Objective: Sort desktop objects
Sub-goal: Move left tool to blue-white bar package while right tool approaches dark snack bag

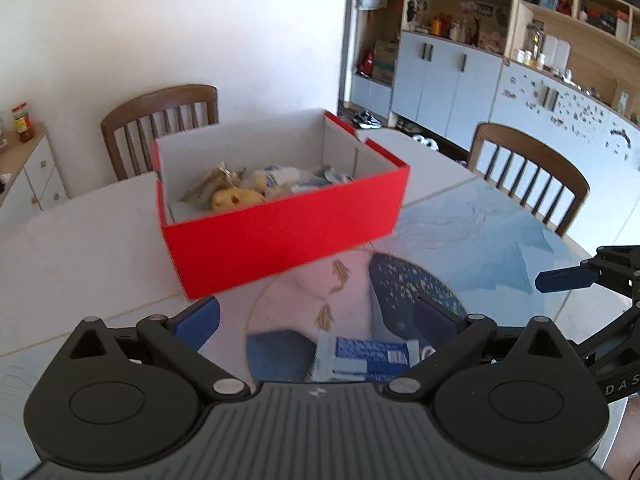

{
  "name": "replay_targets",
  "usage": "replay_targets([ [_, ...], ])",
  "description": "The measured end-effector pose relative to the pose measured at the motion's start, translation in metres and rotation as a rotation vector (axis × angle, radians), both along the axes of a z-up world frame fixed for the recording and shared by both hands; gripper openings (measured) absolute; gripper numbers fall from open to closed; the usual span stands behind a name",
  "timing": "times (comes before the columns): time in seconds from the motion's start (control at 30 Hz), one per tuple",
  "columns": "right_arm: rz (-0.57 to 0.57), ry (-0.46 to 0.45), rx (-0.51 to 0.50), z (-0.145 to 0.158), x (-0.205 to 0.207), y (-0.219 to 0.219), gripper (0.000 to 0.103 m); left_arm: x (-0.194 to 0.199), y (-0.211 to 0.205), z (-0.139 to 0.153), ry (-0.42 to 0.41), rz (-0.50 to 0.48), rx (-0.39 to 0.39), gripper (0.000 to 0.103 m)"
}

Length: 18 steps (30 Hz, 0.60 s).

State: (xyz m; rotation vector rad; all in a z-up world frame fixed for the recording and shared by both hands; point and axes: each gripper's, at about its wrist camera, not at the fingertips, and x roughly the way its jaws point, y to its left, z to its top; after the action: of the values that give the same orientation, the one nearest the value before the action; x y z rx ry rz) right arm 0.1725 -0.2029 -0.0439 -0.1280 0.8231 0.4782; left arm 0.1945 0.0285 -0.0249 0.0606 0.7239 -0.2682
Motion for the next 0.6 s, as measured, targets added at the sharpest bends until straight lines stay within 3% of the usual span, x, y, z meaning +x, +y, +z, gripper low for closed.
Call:
replay_targets([
  [0.4,-0.027,0.052,-0.004,-0.032,-0.009,-0.006,0.091,0.001,-0.010,-0.048,0.042,-0.081,0.010,0.103],
  [0.6,-0.022,0.066,-0.008,-0.042,-0.007,-0.002,0.089,0.010,-0.011,-0.060,0.057,-0.072,-0.002,0.103],
])
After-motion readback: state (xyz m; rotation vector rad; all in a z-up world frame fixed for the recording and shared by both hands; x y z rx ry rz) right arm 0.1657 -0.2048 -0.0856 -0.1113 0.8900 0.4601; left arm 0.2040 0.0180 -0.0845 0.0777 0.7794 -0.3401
